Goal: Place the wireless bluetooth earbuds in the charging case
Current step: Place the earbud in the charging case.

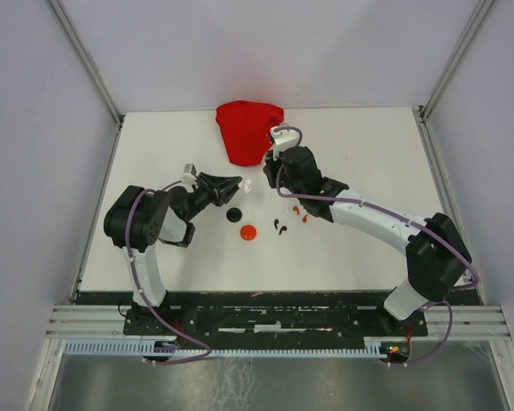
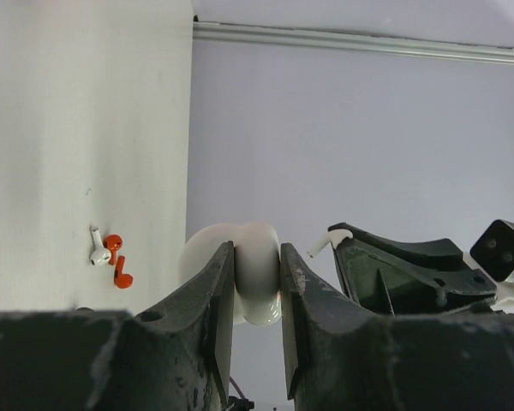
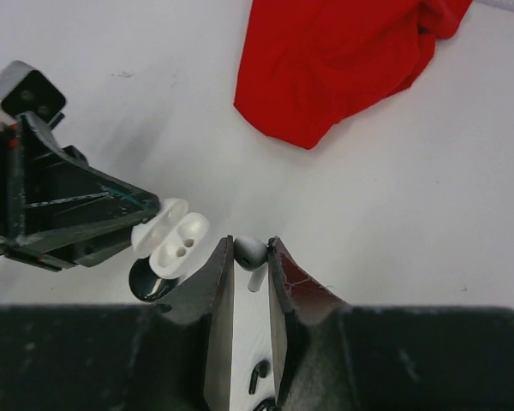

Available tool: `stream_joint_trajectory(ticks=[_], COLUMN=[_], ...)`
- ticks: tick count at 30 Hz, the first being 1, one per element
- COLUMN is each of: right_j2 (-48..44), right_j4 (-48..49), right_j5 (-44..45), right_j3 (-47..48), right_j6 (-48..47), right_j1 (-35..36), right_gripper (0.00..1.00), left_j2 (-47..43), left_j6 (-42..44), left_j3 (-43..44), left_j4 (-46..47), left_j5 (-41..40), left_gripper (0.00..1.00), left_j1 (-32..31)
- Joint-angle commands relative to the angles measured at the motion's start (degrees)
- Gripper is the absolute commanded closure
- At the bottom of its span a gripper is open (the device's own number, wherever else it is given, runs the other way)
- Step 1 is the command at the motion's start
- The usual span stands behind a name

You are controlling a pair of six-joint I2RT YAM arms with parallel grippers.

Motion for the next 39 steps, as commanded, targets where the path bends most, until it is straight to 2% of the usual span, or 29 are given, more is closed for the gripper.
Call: stream_joint_trajectory(ticks=[1, 6, 14, 24, 39], right_j2=[-4.74, -6.02, -4.70, -1.93, 0.89], right_j4=[16.21, 27.48, 45.99, 50.59, 51.21], right_j5=[-6.25, -10.56, -11.99, -14.52, -14.78], right_j3=[-4.64, -10.46, -19.04, -19.43, -20.01], right_j6=[-3.97, -7.03, -9.70, -11.54, -13.25], right_j1=[0.02, -0.02, -0.05, -0.07, -0.05], right_gripper=[0.90, 0.90, 0.91, 0.91, 0.92], left_j2=[0.59, 0.41, -0.27, 0.26, -0.93], left_j6=[-3.15, -5.02, -6.11, -7.22, -9.10], left_j3=[3.08, 4.29, 4.99, 6.37, 7.76], left_j4=[5.98, 5.48, 5.42, 5.74, 5.69], left_j5=[-0.56, -0.22, 1.77, 4.07, 4.72], left_gripper=[0.97, 0.97, 0.97, 0.97, 0.97], left_j1=[-1.63, -2.41, -2.97, -3.61, -4.18])
